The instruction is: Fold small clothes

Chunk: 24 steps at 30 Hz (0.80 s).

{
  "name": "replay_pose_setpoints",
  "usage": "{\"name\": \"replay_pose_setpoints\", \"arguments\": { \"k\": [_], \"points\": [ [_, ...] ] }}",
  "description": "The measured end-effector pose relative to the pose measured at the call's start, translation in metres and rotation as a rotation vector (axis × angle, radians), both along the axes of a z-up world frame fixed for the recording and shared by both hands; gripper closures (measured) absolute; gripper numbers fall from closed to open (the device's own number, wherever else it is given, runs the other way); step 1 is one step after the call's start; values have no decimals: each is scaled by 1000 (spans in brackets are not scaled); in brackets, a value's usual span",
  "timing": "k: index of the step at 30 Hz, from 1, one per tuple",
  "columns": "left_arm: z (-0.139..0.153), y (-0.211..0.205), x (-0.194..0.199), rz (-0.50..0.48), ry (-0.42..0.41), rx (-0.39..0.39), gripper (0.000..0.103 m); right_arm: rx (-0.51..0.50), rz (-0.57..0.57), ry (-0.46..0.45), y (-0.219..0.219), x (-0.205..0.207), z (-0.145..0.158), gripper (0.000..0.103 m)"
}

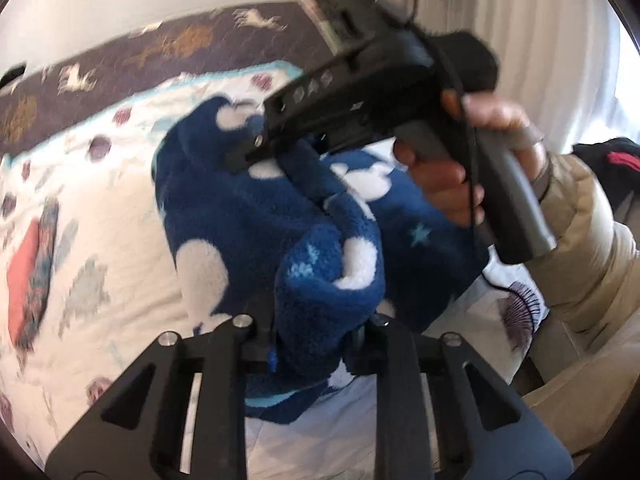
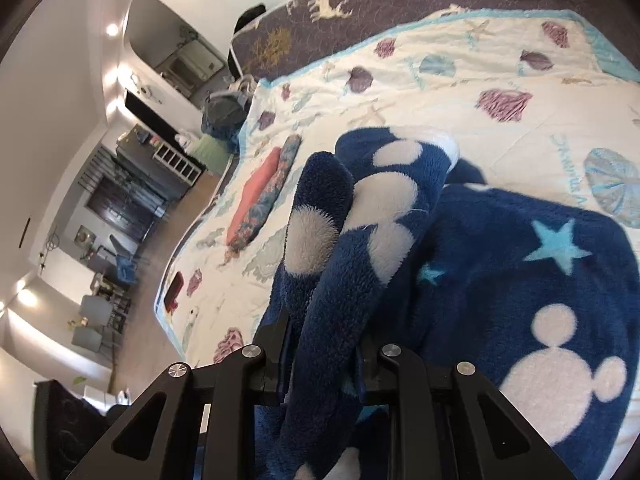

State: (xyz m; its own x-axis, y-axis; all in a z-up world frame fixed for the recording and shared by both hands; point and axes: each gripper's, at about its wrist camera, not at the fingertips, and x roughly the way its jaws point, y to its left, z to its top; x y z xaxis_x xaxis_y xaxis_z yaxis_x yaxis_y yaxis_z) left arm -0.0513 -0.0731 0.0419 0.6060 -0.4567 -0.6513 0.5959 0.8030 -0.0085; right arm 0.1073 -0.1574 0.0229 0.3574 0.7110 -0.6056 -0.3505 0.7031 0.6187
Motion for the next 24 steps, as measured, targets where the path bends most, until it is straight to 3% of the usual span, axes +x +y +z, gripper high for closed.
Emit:
{"name": "replay_pose_setpoints", "arguments": {
  "k": [7, 11, 17, 19, 22, 24],
  "points": [
    [24, -45, -12, -200, -67, -73, 78, 51, -126, -86, -78, -35, 32, 80],
    [18, -89, -18, -340, -74, -35, 75, 10, -209, -115, -123, -61, 31, 80],
    [-19, -139, -11, -399, 28, 21, 72, 47, -350, 86, -178, -65, -44, 73],
    [-29, -151, -19, -409, -14, 71, 70, 91, -377, 161, -190, -62, -74, 66],
    [-25, -151, -37, -449, -69, 98, 65, 155, -399, 179, -202, -63, -90, 57],
    [-15, -138, -28, -462, -39, 46, 65, 145, -397, 164, -203, -63, -89, 56]
  ]
}}
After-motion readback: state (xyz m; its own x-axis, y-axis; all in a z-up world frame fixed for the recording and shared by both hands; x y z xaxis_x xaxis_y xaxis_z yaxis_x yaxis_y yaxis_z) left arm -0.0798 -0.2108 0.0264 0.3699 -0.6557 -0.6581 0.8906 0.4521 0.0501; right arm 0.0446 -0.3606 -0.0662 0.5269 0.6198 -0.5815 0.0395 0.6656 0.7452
